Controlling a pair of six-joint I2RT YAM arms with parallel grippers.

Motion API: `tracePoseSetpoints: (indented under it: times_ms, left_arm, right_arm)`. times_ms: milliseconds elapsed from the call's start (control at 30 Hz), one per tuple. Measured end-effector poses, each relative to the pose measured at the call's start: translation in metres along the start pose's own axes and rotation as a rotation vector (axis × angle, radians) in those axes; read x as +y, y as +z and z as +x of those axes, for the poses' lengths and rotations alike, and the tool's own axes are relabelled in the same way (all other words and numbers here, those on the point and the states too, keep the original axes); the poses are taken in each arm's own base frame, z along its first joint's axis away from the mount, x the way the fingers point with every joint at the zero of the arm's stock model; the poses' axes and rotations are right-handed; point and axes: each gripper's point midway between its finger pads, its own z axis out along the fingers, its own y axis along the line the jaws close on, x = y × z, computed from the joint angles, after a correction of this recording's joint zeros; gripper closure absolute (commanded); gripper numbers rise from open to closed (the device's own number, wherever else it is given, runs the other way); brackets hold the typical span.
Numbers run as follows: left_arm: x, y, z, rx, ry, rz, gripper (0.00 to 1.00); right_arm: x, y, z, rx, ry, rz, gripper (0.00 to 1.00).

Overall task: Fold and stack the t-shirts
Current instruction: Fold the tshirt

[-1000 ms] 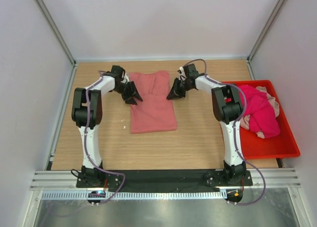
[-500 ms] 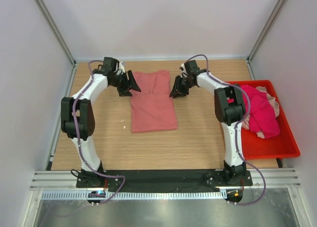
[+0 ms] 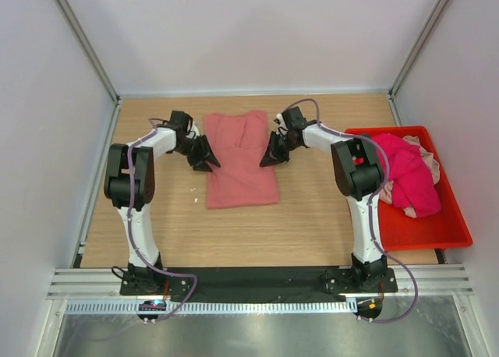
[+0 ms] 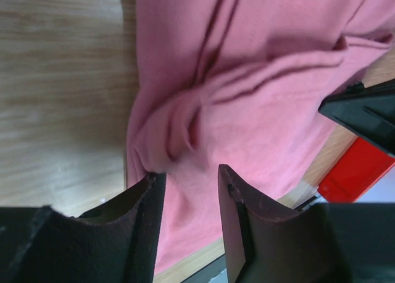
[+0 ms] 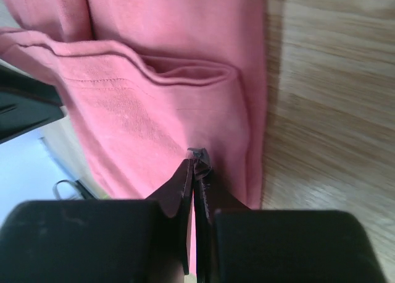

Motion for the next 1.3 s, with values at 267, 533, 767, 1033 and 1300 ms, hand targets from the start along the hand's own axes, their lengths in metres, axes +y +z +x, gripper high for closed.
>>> tracePoseSetpoints:
  times_ms: [267,533,767,1033,1300]
  left_arm:
    - [-0.001,0.003,-0.002,0.012,-0.006,0.014,0.47]
    - [-0.005,-0.041,0.01,-0.063,0.067,-0.031,0.37]
    - [-0.004,-0.063,0.033,-0.076,0.086,-0.032,0.27]
    - [0.039,-0.04,0.107,0.087,-0.001,-0.107,0.26]
    - [0.043,-0.03,0.128,0.13,-0.056,-0.137,0.28]
  right_arm:
    - [-0.015,-0.009,-0.001,0.003,0.029,-0.022,0.91]
    - [-0.023,-0.026,0.001,-0.018,-0.023,0.063,0.75]
    - [-0.022,-0.054,0.017,-0.005,-0.058,0.117,0.41]
    - [-0.033,-0.079,0.086,0.069,-0.026,0.107,0.4]
    - [-0.039,-0.062,0.13,0.151,0.061,0.041,0.43]
